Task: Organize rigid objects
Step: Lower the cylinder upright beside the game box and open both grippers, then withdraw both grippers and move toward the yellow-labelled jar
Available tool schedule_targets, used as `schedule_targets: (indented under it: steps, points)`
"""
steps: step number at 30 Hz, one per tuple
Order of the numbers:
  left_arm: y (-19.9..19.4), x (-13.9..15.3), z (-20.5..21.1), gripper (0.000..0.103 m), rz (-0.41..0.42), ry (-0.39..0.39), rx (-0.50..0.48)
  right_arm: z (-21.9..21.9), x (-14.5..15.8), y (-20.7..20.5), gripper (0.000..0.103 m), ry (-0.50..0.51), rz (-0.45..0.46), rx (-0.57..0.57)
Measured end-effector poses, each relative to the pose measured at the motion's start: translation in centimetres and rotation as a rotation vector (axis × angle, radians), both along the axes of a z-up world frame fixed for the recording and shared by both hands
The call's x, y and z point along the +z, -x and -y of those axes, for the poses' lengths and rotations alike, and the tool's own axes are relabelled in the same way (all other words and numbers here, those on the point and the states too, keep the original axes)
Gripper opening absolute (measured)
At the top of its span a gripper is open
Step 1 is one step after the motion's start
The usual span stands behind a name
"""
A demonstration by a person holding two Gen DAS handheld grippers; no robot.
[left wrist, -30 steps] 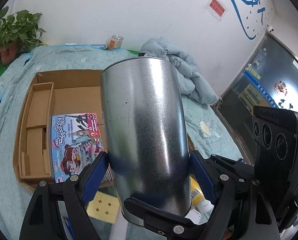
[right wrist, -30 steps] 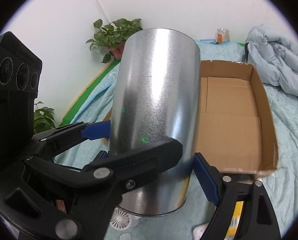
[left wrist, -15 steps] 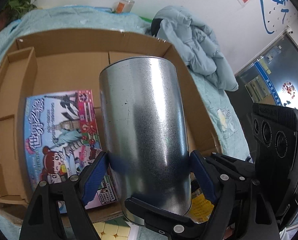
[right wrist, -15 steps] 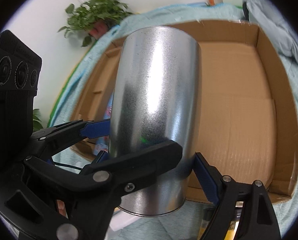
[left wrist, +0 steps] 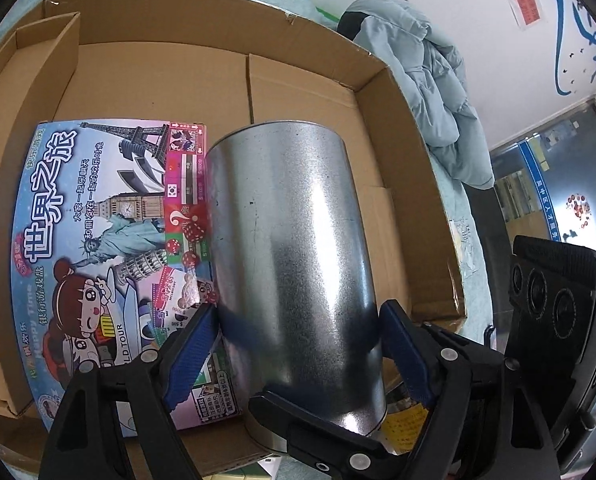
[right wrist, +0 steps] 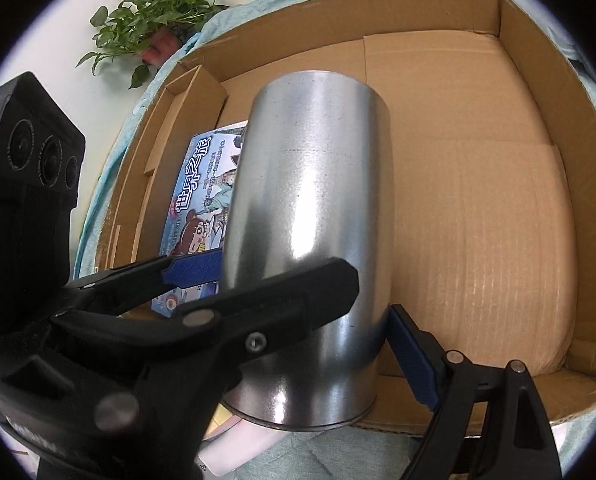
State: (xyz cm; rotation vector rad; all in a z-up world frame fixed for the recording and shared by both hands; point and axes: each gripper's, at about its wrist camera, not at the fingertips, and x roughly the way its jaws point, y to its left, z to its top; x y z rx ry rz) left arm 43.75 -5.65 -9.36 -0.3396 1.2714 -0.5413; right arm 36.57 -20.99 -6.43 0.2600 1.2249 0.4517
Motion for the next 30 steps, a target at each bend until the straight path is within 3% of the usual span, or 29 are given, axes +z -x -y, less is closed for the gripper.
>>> schedule_targets:
  steps: [4, 8, 9, 11, 16, 20, 22, 24, 25, 27, 30]
  points:
    - [0.8, 1.1, 0.0, 0.080, 0.065, -0.057, -0.001, 0.7, 0.6, 0.3, 0.087, 0.014, 0.006, 0.010]
    - [1.6, 2.1, -0.5, 0.080, 0.085, -0.044, -0.012, 1.8, 2.1, 1.0, 0.086, -0.008, 0.042, 0.035]
    - [1.9, 2.2, -0.5, 0.078, 0.090, -0.049, -0.015, 1.9, 2.4, 1.3, 0.084, -0.006, 0.060, 0.044]
    - [2.4, 2.2, -0.5, 0.073, 0.090, -0.055, -0.024, 1.6, 2.3, 1.4, 0.066, 0.027, 0.073, 0.053]
    - [4.0, 3.0, -1.5, 0.071, 0.145, -0.071, 0.006, 0.9, 2.5, 1.7, 0.067, 0.080, 0.118, 0.041]
    - [6.9, 5.5, -2.4, 0.075, 0.304, -0.141, 0.051, 1.6, 2.9, 2.8, 0.072, 0.060, 0.136, 0.037]
    - [9.0, 7.1, -2.7, 0.082, 0.419, -0.240, 0.101, 2.1, 3.8, 4.3, 0.081, 0.109, 0.210, 0.016]
    - [11.6, 8.5, -2.9, 0.100, 0.535, -0.337, 0.158, 2.8, 4.9, 6.4, 0.082, 0.166, 0.314, -0.017]
    - [13.3, 9.3, -3.2, 0.103, 0.600, -0.365, 0.189, 3.2, 5.3, 7.4, 0.082, 0.188, 0.351, -0.030]
    - [15.5, 10.1, -3.4, 0.102, 0.666, -0.373, 0.225, 4.0, 5.9, 9.2, 0.082, 0.214, 0.412, -0.054]
    - [18.5, 10.6, -4.2, 0.099, 0.687, -0.367, 0.258, 5.4, 6.3, 11.9, 0.082, 0.234, 0.482, -0.095]
